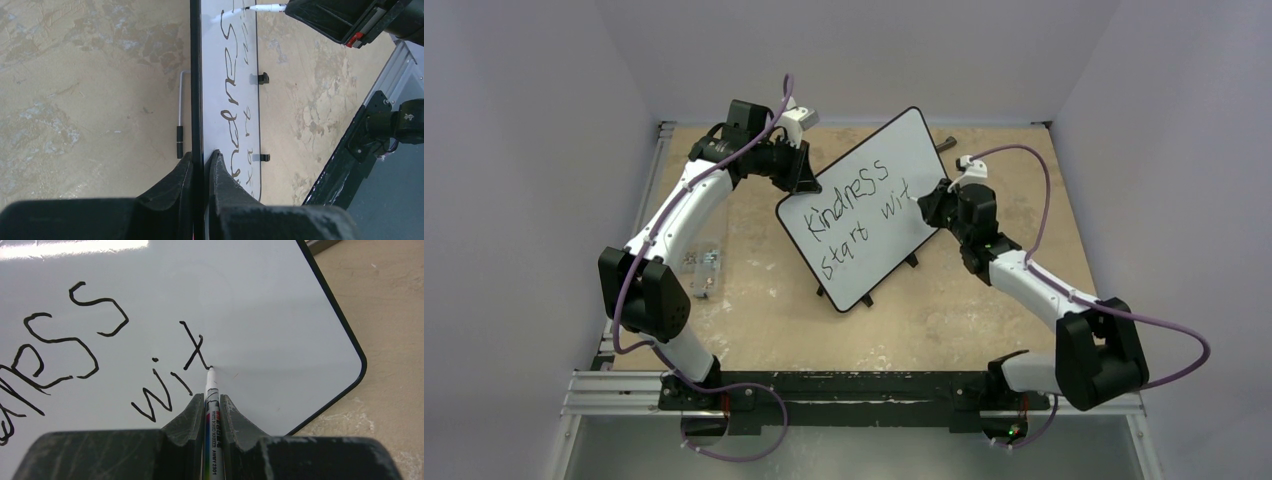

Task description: Write a sentence on the whiteboard

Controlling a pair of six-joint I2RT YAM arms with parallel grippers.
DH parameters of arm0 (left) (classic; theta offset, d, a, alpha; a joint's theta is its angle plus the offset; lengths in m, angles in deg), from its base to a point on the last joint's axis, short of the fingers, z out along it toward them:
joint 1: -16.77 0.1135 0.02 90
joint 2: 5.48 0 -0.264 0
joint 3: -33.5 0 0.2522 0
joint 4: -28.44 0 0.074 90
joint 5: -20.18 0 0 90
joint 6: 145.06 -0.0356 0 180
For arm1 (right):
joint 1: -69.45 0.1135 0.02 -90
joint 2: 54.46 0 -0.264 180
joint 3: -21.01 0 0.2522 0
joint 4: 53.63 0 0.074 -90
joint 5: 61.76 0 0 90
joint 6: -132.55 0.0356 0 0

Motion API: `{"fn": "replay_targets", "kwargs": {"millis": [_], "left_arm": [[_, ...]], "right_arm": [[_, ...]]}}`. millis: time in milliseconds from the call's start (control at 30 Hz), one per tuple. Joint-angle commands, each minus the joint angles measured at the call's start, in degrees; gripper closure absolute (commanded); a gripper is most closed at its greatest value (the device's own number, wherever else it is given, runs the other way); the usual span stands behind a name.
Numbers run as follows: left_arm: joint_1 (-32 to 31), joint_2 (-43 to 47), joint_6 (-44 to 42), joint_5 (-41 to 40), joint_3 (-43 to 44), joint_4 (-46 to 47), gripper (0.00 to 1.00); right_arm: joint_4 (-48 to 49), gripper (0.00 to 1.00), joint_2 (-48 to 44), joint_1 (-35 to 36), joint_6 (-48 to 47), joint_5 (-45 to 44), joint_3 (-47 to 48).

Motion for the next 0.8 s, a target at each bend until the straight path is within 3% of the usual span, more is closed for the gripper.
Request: {"fn": "replay_targets", "kwargs": {"millis": [0, 767], "left_arm": [[-2.0, -1.2, -7.2, -4.2, -1.7, -5.5, 1.00], [-2.0, -1.2, -7.3, -4.6, -1.8, -5.7, 1.00]], "right_arm": [[-1.1, 1.00, 0.9, -0.1, -1.4, -2.6, 5.0], [-3.0, 1.00, -0.4, -0.1, -1.7, -3.7, 11.1]]}}
